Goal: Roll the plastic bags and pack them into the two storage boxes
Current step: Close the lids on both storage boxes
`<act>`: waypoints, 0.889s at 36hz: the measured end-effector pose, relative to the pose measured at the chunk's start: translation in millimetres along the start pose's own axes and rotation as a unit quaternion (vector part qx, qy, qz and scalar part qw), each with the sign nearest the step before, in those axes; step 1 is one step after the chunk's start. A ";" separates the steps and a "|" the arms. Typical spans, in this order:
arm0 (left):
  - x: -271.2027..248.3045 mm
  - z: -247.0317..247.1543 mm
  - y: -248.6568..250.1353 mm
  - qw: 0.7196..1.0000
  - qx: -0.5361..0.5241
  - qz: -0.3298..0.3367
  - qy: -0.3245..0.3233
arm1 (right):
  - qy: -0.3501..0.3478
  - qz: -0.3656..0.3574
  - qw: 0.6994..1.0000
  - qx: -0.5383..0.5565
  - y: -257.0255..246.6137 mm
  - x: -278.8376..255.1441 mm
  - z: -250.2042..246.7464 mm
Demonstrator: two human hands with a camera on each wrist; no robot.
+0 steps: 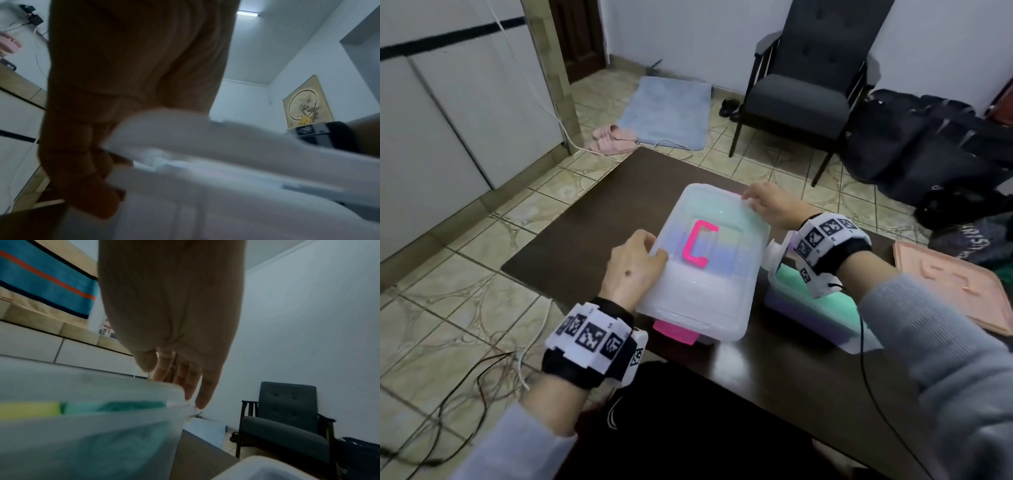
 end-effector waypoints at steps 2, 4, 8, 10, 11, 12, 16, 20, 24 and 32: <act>-4.1 10.8 -0.5 0.999 0.028 -0.018 -0.005 | 0.021 0.040 0.999 0.008 -0.1 9.6 6.7; -9.6 22.0 0.3 0.997 0.077 -0.024 0.018 | 0.032 0.070 0.997 0.019 -1.1 15.8 12.5; -13.4 36.3 3.5 0.985 0.156 -0.010 0.076 | 0.000 0.112 0.989 0.093 0.6 21.3 21.7; -9.7 38.7 2.6 0.984 0.156 0.000 0.090 | -0.014 0.119 0.988 0.098 3.5 23.2 22.5; -7.7 38.9 1.7 0.984 0.151 0.005 0.094 | -0.019 0.122 0.988 0.096 5.7 24.0 22.3; -5.7 38.8 0.6 0.985 0.145 0.011 0.095 | -0.024 0.128 0.987 0.098 8.0 24.3 22.1; 6.6 33.6 -3.0 0.988 0.126 0.023 0.081 | -0.024 0.145 0.983 0.114 15.2 23.6 22.6; 36.8 19.7 -5.5 0.989 0.130 0.049 0.045 | -0.059 0.192 0.976 0.080 19.5 17.2 21.7; 78.0 0.3 -3.6 0.988 0.137 0.070 -0.009 | -0.085 0.210 0.973 0.054 23.8 0.3 16.8; 112.4 -18.5 5.8 0.963 0.209 0.155 -0.068 | 0.060 0.247 0.960 0.117 6.2 -58.5 30.0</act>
Point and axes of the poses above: each hand's wrist, its own x-axis towards the middle knuckle, its own z-axis out of the palm, y = z × x, the point moved 1 cm from there along x, towards the middle knuckle, and after that the axes turned 9 degrees about -x, right-handed, at the moved point
